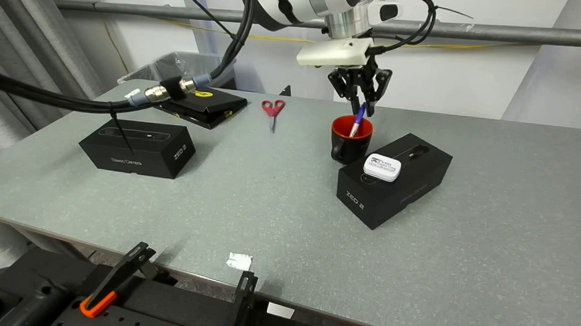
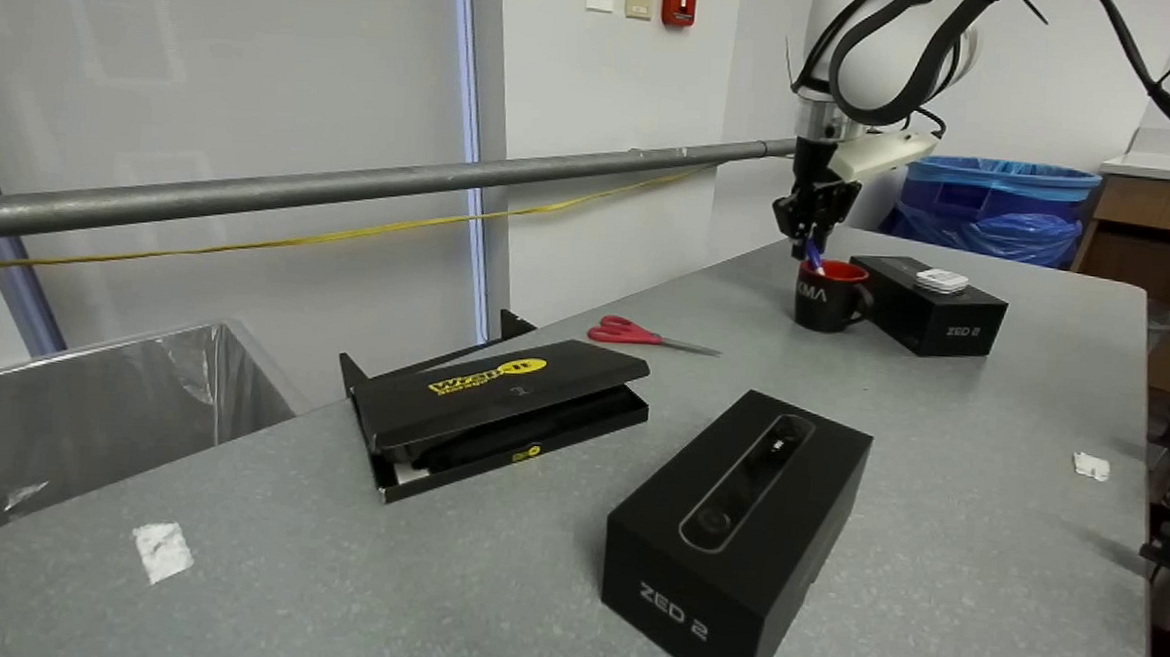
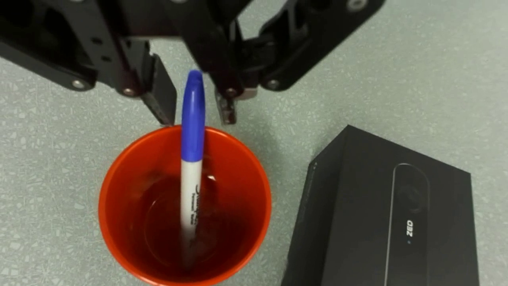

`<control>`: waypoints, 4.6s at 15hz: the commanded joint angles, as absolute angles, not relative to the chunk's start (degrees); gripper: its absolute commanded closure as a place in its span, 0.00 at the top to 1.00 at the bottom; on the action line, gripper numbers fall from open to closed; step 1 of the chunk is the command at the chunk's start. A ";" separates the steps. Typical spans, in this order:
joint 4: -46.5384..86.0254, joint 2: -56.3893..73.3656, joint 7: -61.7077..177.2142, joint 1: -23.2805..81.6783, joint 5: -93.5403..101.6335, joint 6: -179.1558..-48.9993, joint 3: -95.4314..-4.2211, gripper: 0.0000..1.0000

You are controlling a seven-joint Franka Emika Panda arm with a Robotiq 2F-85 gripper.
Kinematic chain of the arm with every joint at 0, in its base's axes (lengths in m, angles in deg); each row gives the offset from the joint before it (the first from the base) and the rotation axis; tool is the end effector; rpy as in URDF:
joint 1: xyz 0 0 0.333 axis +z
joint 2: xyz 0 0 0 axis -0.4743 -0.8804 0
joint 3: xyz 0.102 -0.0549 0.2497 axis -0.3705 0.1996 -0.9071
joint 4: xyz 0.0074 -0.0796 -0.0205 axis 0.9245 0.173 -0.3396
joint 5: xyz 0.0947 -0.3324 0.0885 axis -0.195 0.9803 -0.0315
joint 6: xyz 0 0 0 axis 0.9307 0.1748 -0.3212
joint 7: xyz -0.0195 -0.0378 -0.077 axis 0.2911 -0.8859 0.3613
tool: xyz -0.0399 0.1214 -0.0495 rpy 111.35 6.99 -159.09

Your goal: Pick up the pen from the black cup and put it on the table.

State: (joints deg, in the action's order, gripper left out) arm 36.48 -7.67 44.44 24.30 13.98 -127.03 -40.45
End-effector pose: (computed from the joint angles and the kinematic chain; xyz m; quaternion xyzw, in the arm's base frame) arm 0.5741 -0.1769 0.1799 0.9719 -0.1916 0.0531 0.1257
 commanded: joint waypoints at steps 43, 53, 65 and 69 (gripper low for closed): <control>23.08 -17.79 48.34 39.15 23.62 -91.92 -49.68 0.04; 19.38 -21.42 48.25 40.19 26.70 -91.94 -48.47 0.63; 20.77 -20.63 48.27 40.08 25.66 -93.83 -48.83 1.00; 20.44 -20.67 48.26 40.10 25.66 -93.83 -48.81 1.00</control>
